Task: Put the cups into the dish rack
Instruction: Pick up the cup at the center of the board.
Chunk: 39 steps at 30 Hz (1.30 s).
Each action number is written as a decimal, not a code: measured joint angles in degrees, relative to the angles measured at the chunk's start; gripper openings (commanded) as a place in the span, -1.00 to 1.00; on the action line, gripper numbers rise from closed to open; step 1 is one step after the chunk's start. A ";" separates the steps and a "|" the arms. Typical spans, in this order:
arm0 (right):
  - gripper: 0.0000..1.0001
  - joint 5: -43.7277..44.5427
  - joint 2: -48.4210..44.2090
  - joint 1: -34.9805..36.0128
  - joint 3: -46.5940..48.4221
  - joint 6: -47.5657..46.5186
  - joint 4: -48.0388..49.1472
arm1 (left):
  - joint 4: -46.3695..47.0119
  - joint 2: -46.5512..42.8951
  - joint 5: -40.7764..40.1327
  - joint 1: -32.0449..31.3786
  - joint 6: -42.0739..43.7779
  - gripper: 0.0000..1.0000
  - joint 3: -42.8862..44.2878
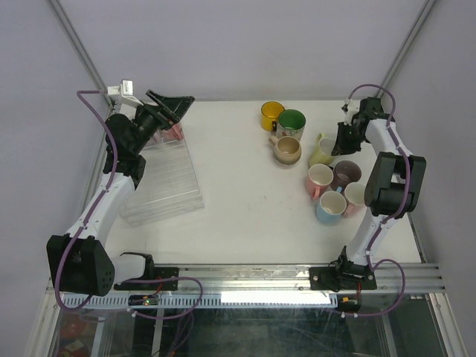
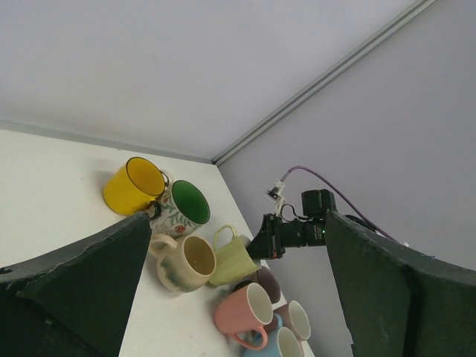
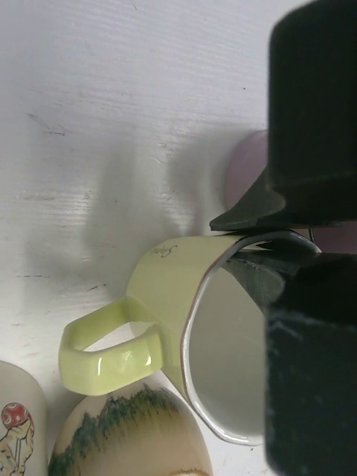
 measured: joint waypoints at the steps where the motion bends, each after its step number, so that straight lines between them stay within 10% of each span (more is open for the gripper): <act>1: -1.00 0.17 0.00 0.04 -0.07 -0.28 0.28 | 0.00 0.00 -0.04 0.00 -0.02 0.98 0.00; 22: -1.00 -22.32 -19.08 -2.56 0.39 -7.96 12.55 | 2.45 -0.02 -0.33 -1.84 -3.06 0.98 2.71; 39: -1.00 -30.45 -31.98 14.05 -8.31 -19.10 26.29 | 5.01 0.07 1.03 -5.64 -10.93 0.95 4.55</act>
